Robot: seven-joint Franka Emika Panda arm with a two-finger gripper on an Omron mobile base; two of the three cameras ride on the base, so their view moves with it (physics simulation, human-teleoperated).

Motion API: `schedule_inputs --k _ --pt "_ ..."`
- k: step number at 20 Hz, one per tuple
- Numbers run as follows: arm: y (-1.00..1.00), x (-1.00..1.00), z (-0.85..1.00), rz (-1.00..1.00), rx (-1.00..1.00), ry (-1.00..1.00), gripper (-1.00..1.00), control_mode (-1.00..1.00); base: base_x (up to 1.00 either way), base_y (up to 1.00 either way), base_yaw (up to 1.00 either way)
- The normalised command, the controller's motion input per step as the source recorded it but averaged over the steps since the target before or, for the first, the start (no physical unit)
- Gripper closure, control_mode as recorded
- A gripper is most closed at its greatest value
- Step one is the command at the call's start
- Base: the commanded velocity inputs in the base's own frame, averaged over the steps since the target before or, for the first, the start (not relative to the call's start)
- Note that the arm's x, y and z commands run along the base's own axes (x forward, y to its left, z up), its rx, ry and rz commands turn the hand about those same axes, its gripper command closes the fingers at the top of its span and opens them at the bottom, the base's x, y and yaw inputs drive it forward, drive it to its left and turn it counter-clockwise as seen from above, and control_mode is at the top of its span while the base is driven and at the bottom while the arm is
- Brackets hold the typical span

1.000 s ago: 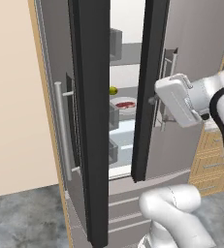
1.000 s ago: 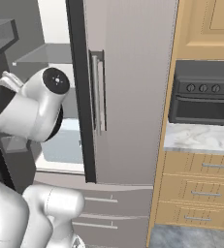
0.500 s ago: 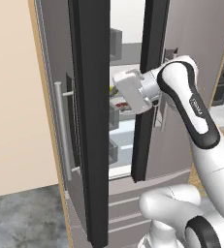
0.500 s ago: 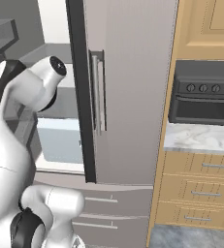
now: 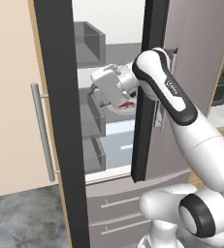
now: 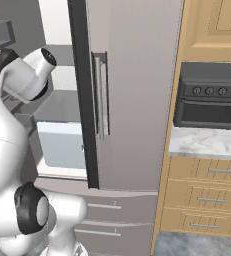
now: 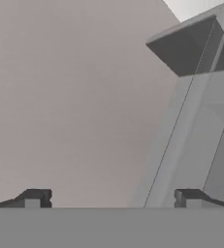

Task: Retrieve the steak from the fridge and place it on the saucepan with marinade on the stove.

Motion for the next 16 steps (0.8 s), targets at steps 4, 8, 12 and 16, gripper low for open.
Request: schedule_inputs --k 4,8,12,16 --pt "0.71 0.0 -0.23 0.0 0.02 -0.07 -1.0 -1.0 0.0 0.0 0.0" --pt "-0.55 -0.31 0.0 -0.03 0.0 -0.03 -1.0 -1.0 0.0 0.0 0.0" --pt "-1.0 -0.75 0.21 -0.06 -0.02 -0.05 -1.0 -1.0 0.0 0.0 0.0" --pt "-1.0 -0.59 0.17 -0.1 -0.2 0.0 -1.0 -1.0 0.0 0.0 0.0"
